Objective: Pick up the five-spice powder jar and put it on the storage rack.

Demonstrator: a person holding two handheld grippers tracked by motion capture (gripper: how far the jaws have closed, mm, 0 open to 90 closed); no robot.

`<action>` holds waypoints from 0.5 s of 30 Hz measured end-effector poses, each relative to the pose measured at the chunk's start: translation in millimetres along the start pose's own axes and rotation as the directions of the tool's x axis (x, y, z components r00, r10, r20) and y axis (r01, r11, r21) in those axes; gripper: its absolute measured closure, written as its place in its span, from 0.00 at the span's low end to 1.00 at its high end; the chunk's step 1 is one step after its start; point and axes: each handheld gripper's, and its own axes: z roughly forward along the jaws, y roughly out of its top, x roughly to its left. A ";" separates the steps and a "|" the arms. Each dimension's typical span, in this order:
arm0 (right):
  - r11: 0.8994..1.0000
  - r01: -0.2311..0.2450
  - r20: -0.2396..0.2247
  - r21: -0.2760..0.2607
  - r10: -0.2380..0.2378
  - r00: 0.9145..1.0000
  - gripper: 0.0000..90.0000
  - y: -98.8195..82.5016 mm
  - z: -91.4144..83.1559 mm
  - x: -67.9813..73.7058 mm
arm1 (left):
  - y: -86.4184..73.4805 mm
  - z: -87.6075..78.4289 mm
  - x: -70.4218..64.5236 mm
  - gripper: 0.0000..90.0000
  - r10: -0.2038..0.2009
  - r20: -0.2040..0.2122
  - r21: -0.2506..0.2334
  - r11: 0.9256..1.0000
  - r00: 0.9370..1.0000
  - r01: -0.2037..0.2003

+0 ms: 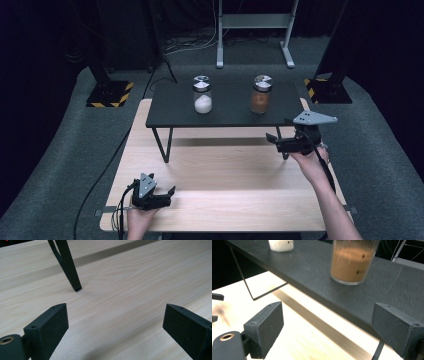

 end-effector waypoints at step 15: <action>0.999 0.006 0.031 -0.034 -0.005 1.000 0.08 -70.6 -26.8 26.9 | 0.0 0.1 0.0 0.06 -0.008 -0.003 0.000 1.000 1.000 0.008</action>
